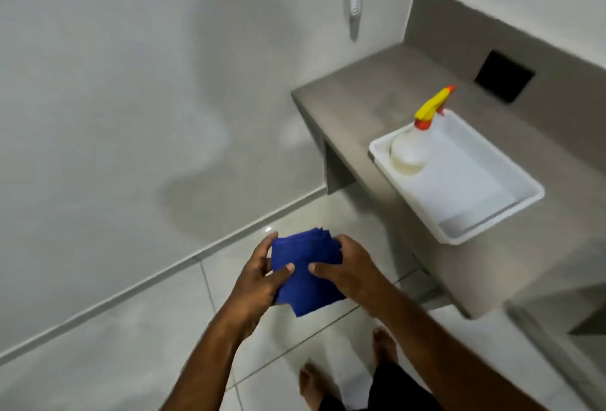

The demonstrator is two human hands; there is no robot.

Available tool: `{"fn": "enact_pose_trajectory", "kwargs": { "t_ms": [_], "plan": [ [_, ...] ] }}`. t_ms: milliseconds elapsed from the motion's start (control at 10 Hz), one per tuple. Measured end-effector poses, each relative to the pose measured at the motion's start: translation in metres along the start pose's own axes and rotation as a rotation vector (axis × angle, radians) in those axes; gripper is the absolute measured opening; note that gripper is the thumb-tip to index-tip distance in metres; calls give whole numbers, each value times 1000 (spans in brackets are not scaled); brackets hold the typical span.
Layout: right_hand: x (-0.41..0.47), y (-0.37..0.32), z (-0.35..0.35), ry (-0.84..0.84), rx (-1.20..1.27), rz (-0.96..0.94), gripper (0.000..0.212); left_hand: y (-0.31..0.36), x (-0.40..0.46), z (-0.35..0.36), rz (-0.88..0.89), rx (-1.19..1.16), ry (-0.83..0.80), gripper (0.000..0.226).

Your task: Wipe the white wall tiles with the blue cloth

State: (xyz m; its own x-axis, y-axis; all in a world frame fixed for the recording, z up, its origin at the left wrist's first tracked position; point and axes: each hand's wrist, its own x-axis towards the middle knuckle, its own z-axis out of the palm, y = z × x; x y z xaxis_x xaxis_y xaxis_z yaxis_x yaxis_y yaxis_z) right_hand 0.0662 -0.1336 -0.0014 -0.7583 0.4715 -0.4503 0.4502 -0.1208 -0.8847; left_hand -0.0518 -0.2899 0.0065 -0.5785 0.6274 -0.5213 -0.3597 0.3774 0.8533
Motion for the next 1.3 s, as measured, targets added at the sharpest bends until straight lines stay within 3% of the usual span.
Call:
{"fn": "enact_pose_trajectory", "kwargs": {
  "t_ms": [100,200,300,400,500,700,900,1000,1100,1200,1300],
  "plan": [
    [-17,-10,-15,81,-6,-51,56,19,3,19,97,184,27,42],
    [-24,-13,-48,180,-14,-82,38,39,20,58,160,312,21,41],
    [-26,-8,-95,354,-60,-70,30,63,47,113,195,352,6,57],
    [-25,3,-156,542,-167,-45,31,86,86,178,270,468,-10,46],
    [-16,15,-216,616,-183,10,49,106,128,243,322,651,-89,26],
    [25,36,-263,674,-250,95,27,109,192,312,333,1033,-273,20],
    [69,49,-252,613,-350,190,33,97,216,311,323,1168,-268,23],
    [83,56,-247,497,-545,241,39,86,214,304,399,1435,-398,26],
    [88,56,-244,369,-839,267,48,78,206,298,561,1626,-419,35],
    [86,47,-244,436,-1023,236,51,90,194,282,751,1626,-356,31],
    [79,24,-237,586,-1170,56,35,105,186,252,914,1604,-229,24]
  ]
}}
